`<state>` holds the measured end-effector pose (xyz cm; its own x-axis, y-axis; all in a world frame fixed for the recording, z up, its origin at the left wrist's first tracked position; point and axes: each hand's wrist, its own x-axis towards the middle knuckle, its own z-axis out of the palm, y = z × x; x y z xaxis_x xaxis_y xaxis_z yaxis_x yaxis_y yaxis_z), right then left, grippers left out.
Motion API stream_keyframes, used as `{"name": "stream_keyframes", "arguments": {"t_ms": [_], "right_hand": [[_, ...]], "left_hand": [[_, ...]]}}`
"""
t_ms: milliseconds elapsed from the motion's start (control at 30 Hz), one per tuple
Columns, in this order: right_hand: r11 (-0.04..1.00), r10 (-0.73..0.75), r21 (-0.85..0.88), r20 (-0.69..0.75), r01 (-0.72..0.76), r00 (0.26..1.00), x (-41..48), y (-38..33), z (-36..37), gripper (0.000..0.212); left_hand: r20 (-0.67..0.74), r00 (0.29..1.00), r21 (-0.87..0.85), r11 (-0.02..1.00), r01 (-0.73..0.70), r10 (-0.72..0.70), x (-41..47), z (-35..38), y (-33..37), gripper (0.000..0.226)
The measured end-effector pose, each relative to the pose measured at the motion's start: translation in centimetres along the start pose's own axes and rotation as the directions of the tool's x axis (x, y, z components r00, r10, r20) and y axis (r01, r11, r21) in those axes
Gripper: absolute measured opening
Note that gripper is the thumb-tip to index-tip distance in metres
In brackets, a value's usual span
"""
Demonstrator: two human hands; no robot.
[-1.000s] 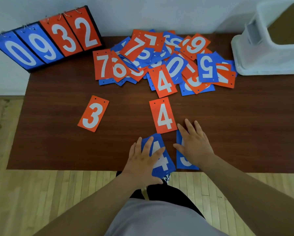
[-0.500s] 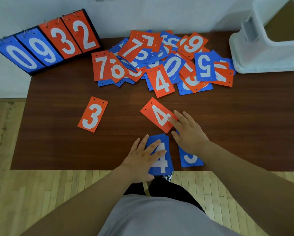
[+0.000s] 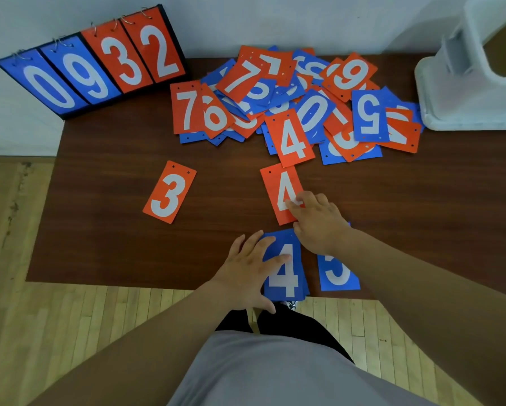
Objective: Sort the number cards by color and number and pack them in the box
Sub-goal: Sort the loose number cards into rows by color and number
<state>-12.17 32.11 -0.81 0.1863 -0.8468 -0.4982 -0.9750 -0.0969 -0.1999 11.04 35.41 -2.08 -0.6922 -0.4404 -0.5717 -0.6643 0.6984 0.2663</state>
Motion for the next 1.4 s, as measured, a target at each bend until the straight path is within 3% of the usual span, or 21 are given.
{"name": "stream_keyframes", "arguments": {"t_ms": [133,267,400,567,667,867,967,1133,1267,1400], "right_hand": [[0.997,0.016,0.078,-0.011,-0.015,1.0,0.1,-0.4,-0.8,0.059],[0.945,0.193,0.296,-0.151,-0.141,0.97,1.1,-0.6,-2.5,0.056],[0.839,0.381,0.474,-0.157,-0.269,0.911,3.9,-0.9,-4.7,0.05],[0.723,0.544,0.592,-0.17,-0.356,0.821,8.2,-1.1,-6.5,0.052],[0.686,0.619,0.587,-0.161,-0.43,0.768,10.6,-1.3,-7.4,0.055],[0.61,0.726,0.531,-0.076,-0.588,0.684,14.5,-1.2,-8.1,0.065],[0.569,0.757,0.541,-0.049,-0.62,0.652,15.2,-0.9,-8.3,0.068],[0.564,0.78,0.48,-0.042,-0.671,0.625,15.8,-0.9,-9.2,0.068],[0.606,0.755,0.487,-0.102,-0.629,0.648,15.8,-1.6,-9.7,0.051],[0.586,0.739,0.664,-0.203,-0.464,0.642,14.3,-2.0,-9.7,0.03]], "left_hand": [[-0.033,0.999,-0.074,0.997,0.007,-0.009,-0.5,-0.9,-0.3,0.112],[-0.137,0.976,-0.2,0.97,0.138,-0.167,-1.0,-3.6,-2.5,0.098],[-0.183,0.898,-0.337,0.884,0.324,-0.399,-0.1,-7.5,-7.4,0.087],[-0.278,0.775,-0.398,0.803,0.444,-0.567,2.9,-11.7,-15.0,0.081],[-0.274,0.687,-0.463,0.718,0.519,-0.673,4.8,-14.4,-19.7,0.082],[-0.175,0.601,-0.573,0.577,0.582,-0.78,9.6,-18.2,-26.8,0.088],[-0.163,0.595,-0.589,0.561,0.581,-0.787,11.5,-19.4,-27.9,0.092],[-0.079,0.566,-0.754,0.42,0.505,-0.821,12.8,-20.0,-28.3,0.094],[-0.214,0.554,-0.765,0.491,0.417,-0.805,12.3,-19.4,-27.8,0.074],[-0.346,0.527,-0.665,0.599,0.446,-0.776,10.3,-18.7,-27.4,0.049]]}}
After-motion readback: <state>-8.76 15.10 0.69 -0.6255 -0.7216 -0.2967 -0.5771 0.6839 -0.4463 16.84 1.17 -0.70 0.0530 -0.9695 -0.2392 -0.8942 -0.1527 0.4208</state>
